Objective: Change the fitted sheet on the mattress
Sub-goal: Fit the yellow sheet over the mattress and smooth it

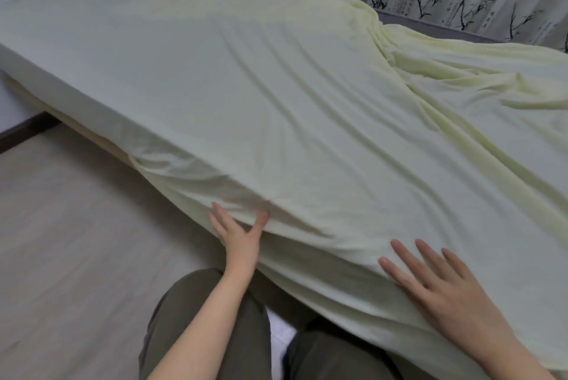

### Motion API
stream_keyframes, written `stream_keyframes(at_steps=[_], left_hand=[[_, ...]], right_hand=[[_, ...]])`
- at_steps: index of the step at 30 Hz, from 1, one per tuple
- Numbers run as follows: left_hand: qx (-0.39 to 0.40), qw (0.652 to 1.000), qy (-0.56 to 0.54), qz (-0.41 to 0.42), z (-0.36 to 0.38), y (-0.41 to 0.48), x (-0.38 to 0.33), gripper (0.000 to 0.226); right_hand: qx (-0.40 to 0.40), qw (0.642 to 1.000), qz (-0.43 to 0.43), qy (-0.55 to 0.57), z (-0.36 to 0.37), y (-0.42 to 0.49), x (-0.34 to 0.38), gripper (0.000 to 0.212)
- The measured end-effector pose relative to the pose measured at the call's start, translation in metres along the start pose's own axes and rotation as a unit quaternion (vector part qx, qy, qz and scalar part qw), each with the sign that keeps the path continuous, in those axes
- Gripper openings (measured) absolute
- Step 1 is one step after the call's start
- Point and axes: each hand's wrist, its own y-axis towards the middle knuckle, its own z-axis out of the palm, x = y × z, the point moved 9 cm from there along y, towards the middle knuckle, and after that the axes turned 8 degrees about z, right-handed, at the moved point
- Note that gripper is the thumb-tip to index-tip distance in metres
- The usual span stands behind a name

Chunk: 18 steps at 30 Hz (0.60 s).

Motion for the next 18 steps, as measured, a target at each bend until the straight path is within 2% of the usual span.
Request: stream_keyframes(at_steps=[2, 4, 6, 8, 10, 12, 13, 18], left_hand=[[0.028, 0.998, 0.000, -0.062, -0.014, 0.013, 0.028, 0.110], [0.019, 0.991, -0.021, -0.133, -0.030, 0.022, 0.056, 0.110], [-0.005, 0.965, -0.100, -0.242, -0.037, 0.021, 0.083, 0.092], [0.030, 0.929, -0.177, -0.322, -0.024, 0.014, 0.095, 0.064], [0.062, 0.921, -0.199, -0.330, -0.012, 0.016, 0.097, 0.043], [0.053, 0.922, -0.211, -0.321, -0.001, 0.020, 0.095, 0.028], [0.039, 0.926, -0.204, -0.315, 0.002, 0.022, 0.093, 0.023], [-0.039, 0.962, -0.079, -0.257, -0.008, 0.028, 0.101, 0.019]], right_hand=[[-0.009, 1.000, 0.027, -0.001, -0.001, 0.003, 0.020, 0.072], [-0.020, 0.999, 0.039, 0.012, 0.002, 0.016, 0.056, 0.071], [0.002, 0.999, 0.018, 0.037, 0.015, 0.037, 0.102, 0.072], [0.030, 0.997, -0.021, 0.070, 0.032, 0.057, 0.141, 0.070], [0.048, 0.995, -0.045, 0.075, 0.046, 0.077, 0.164, 0.062], [0.045, 0.995, -0.061, 0.063, 0.056, 0.089, 0.171, 0.042], [0.059, 0.995, -0.063, 0.045, 0.061, 0.092, 0.169, 0.040], [0.038, 0.990, -0.134, -0.026, 0.074, 0.084, 0.177, 0.023]])
